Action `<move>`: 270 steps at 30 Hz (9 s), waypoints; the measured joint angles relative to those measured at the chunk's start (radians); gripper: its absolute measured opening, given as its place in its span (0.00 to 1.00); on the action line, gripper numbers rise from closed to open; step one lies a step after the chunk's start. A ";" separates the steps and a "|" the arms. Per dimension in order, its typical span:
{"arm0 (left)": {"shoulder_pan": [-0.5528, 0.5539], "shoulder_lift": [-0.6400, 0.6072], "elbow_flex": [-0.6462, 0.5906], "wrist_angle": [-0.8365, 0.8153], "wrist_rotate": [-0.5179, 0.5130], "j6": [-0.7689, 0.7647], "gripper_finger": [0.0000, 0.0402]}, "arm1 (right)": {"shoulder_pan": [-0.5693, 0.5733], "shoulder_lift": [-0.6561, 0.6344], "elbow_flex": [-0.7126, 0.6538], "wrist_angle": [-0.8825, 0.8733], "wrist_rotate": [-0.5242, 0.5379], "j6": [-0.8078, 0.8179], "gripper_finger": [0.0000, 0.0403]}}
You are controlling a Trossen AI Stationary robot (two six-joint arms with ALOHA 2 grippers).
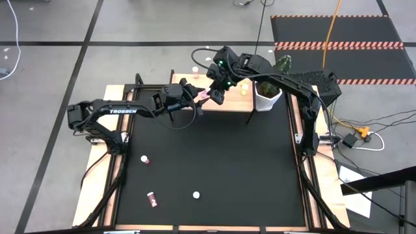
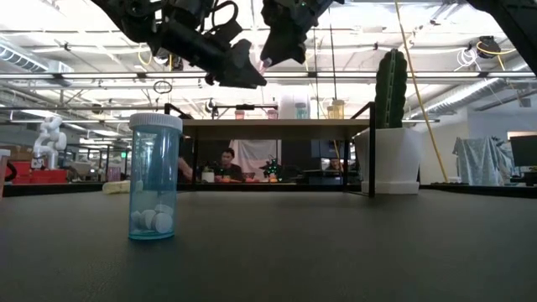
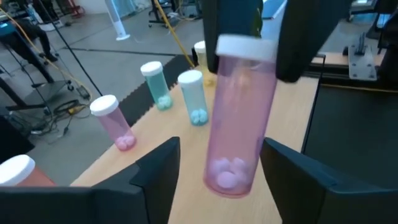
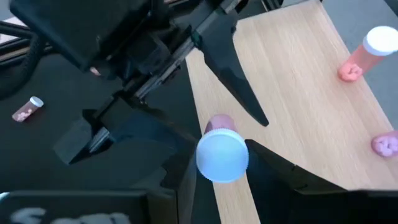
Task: Pick and place medicine bottles onto shelf by color
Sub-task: Put the bottom purple pill bottle on the shelf aligned with the other purple pill bottle, then put the right purple pill bottle on the shelf aligned with the other purple pill bottle
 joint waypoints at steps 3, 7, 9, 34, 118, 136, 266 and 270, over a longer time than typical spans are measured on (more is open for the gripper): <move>0.000 0.000 0.000 0.009 0.000 -0.005 0.52 | 0.000 0.000 0.000 -0.001 0.000 0.009 0.29; 0.000 0.000 0.000 0.008 0.007 -0.007 0.49 | 0.000 0.000 0.000 0.000 0.000 0.018 0.29; 0.000 0.000 0.000 0.008 0.007 -0.007 0.45 | 0.000 0.000 0.000 -0.001 0.000 0.018 0.29; 0.002 0.001 0.000 0.141 0.021 -0.098 0.27 | -0.062 -0.113 0.000 0.140 -0.116 -0.335 0.66; 0.091 -0.378 0.000 -0.319 -0.077 -0.037 0.88 | -0.186 -0.127 -0.634 0.793 -0.048 -0.235 0.30; 0.102 -0.373 0.000 -0.324 -0.076 -0.010 0.88 | -0.190 -0.124 -0.638 0.778 -0.079 -0.237 0.30; 0.068 0.430 0.543 -0.508 -0.198 -0.534 0.35 | 0.003 -0.880 -0.637 0.224 0.475 0.021 0.57; 0.069 0.430 0.543 -0.507 -0.197 -0.533 0.32 | 0.003 -0.880 -0.637 0.224 0.475 0.017 0.57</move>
